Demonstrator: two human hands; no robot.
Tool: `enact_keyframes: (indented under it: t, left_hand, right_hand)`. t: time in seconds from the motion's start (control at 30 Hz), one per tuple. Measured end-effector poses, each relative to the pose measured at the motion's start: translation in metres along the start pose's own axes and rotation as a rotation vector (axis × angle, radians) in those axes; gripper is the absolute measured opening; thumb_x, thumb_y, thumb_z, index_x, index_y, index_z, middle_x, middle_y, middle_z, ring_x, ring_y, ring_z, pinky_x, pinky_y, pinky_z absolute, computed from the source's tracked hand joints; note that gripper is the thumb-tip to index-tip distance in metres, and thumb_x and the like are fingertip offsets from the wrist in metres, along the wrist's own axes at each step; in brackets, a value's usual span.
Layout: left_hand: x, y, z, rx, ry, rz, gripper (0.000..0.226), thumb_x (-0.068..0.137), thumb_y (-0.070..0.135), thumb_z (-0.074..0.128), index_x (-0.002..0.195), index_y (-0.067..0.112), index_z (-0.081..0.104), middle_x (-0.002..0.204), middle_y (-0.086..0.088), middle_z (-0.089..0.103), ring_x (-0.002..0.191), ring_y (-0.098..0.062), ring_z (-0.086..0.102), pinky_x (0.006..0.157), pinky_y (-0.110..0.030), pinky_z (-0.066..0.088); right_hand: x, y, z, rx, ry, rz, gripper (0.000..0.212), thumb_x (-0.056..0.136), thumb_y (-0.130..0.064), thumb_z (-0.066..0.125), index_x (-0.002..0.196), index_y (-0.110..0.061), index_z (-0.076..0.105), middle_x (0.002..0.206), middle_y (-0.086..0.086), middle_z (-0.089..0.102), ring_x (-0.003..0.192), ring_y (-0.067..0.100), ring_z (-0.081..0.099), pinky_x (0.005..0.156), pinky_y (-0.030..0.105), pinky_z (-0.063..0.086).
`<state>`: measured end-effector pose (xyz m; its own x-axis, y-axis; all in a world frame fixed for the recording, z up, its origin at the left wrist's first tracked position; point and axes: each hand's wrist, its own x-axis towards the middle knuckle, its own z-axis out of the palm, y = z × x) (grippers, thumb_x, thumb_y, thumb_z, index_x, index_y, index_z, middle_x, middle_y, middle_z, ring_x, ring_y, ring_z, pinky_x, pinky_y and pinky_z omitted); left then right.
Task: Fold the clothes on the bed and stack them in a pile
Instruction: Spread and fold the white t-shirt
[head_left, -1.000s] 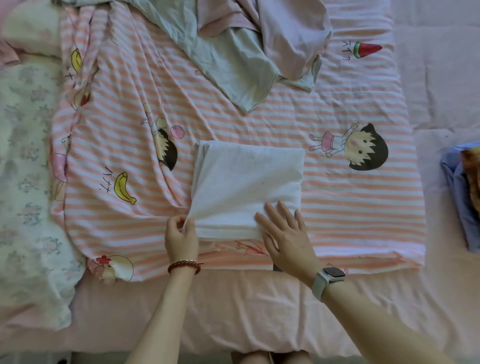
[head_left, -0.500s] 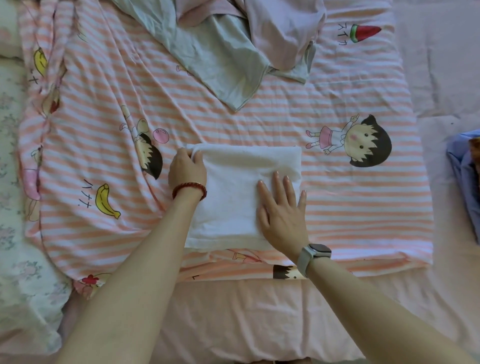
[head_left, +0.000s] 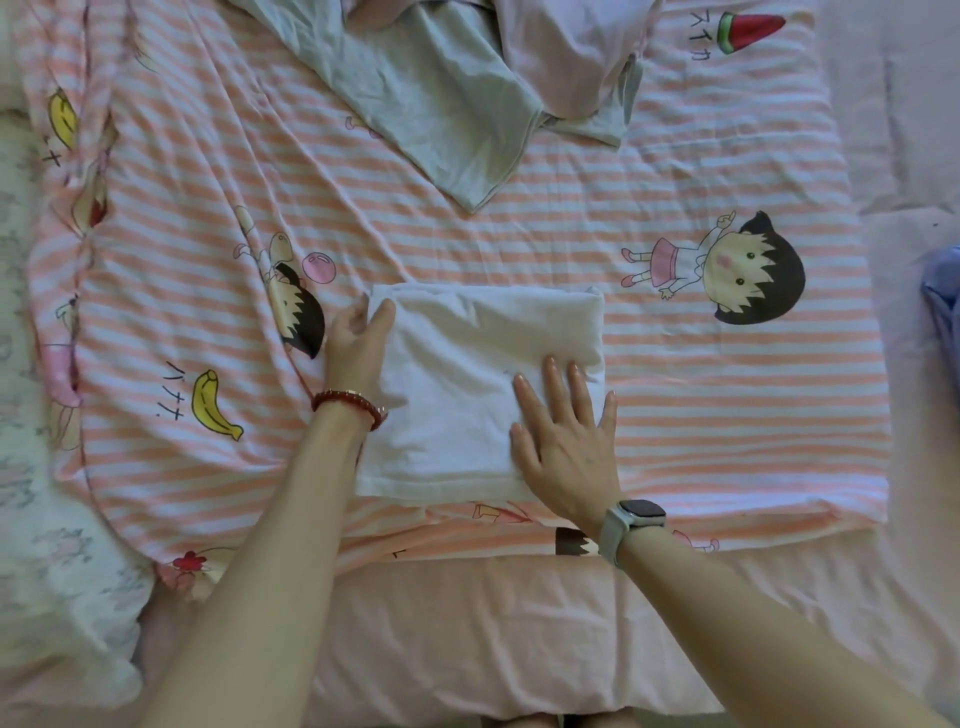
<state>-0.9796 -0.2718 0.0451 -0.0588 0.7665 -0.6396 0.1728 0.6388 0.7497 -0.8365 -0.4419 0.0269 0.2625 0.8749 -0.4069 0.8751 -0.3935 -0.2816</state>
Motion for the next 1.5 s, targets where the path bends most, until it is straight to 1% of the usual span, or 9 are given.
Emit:
enact_keyframes:
  t: [0.13, 0.23, 0.43, 0.67, 0.87, 0.97, 1.13, 1.33, 1.5]
  left_hand:
    - [-0.029, -0.018, -0.012, 0.166, -0.033, 0.056, 0.031, 0.088, 0.034, 0.06, 0.107, 0.009, 0.055, 0.103, -0.003, 0.062, 0.095, -0.022, 0.06, 0.06, -0.027, 0.051]
    - [-0.041, -0.031, -0.008, 0.577, 0.058, 0.227, 0.027, 0.089, 0.034, 0.058, 0.098, 0.013, 0.045, 0.087, 0.005, 0.053, 0.081, -0.019, 0.052, 0.067, -0.027, 0.039]
    - [-0.029, -0.021, 0.009, 0.394, 0.122, 0.422, 0.015, 0.096, 0.018, 0.047, 0.1, 0.004, 0.047, 0.08, 0.005, 0.054, 0.071, -0.016, 0.05, 0.061, -0.024, 0.035]
    - [-0.035, -0.031, -0.003, 0.82, 0.342, 0.391, 0.038, 0.092, 0.022, 0.05, 0.126, 0.007, 0.043, 0.124, -0.013, 0.05, 0.107, -0.034, 0.052, 0.076, -0.042, 0.042]
    - [-0.072, -0.059, -0.006, 1.2, 0.075, 1.045, 0.043, 0.09, 0.022, 0.042, 0.131, 0.012, 0.05, 0.135, -0.016, 0.05, 0.127, -0.033, 0.041, 0.096, -0.049, 0.039]
    - [-0.075, -0.083, -0.02, 1.392, -0.216, 0.835, 0.054, 0.094, 0.037, 0.023, 0.144, 0.018, 0.03, 0.153, -0.01, 0.021, 0.141, -0.029, 0.019, 0.112, -0.048, 0.021]
    - [-0.047, -0.102, -0.045, 1.448, -0.178, 0.651, 0.057, 0.096, 0.051, 0.016, 0.138, 0.032, -0.019, 0.147, 0.008, -0.026, 0.137, -0.011, -0.022, 0.115, -0.04, -0.006]
    - [-0.044, -0.076, -0.031, 1.063, 0.079, 0.526, 0.059, 0.096, 0.033, 0.043, 0.147, 0.012, 0.022, 0.152, -0.016, 0.022, 0.14, -0.03, 0.019, 0.113, -0.042, 0.017]
    - [-0.019, -0.051, -0.025, 0.638, 0.088, 0.257, 0.056, 0.092, 0.034, 0.052, 0.14, 0.012, 0.034, 0.139, -0.009, 0.044, 0.127, -0.027, 0.041, 0.1, -0.033, 0.033]
  right_hand:
    - [-0.007, -0.004, -0.002, 0.065, 0.054, -0.004, 0.056, 0.092, -0.041, 0.02, 0.146, -0.028, 0.026, 0.158, 0.005, 0.007, 0.145, 0.024, -0.001, 0.11, 0.058, -0.001]
    - [-0.02, -0.007, -0.002, 0.065, 0.072, -0.061, 0.057, 0.09, -0.04, 0.021, 0.141, -0.023, 0.038, 0.154, 0.011, 0.02, 0.144, 0.032, 0.012, 0.108, 0.063, 0.005]
    - [-0.037, -0.01, 0.002, -0.041, 0.1, -0.154, 0.049, 0.088, -0.034, 0.035, 0.132, -0.021, 0.052, 0.145, 0.016, 0.039, 0.135, 0.039, 0.033, 0.097, 0.071, 0.021]
    - [-0.035, -0.014, -0.001, -0.076, 0.067, -0.16, 0.05, 0.09, -0.036, 0.031, 0.134, -0.023, 0.05, 0.146, 0.015, 0.038, 0.136, 0.038, 0.031, 0.098, 0.072, 0.017]
    - [-0.047, -0.016, 0.011, -0.159, 0.116, -0.285, 0.051, 0.087, -0.034, 0.036, 0.133, -0.019, 0.052, 0.144, 0.012, 0.042, 0.134, 0.036, 0.036, 0.097, 0.072, 0.015]
    - [-0.053, -0.01, 0.015, -0.161, 0.115, -0.338, 0.051, 0.086, -0.032, 0.039, 0.133, -0.018, 0.052, 0.143, 0.013, 0.043, 0.133, 0.037, 0.036, 0.098, 0.072, 0.023]
    - [-0.07, 0.019, 0.01, -0.112, 0.077, -0.498, 0.048, 0.087, -0.028, 0.042, 0.133, -0.022, 0.052, 0.145, 0.01, 0.04, 0.135, 0.035, 0.032, 0.106, 0.063, 0.018]
    - [-0.052, 0.036, -0.013, 0.456, 0.272, 0.009, 0.039, 0.092, -0.023, 0.044, 0.126, -0.006, 0.053, 0.13, 0.014, 0.048, 0.12, 0.028, 0.046, 0.099, 0.044, 0.042]
    - [-0.016, 0.027, -0.016, 0.939, 0.089, 0.353, 0.041, 0.091, -0.027, 0.053, 0.13, -0.018, 0.045, 0.123, 0.001, 0.053, 0.112, 0.018, 0.052, 0.097, 0.044, 0.044]
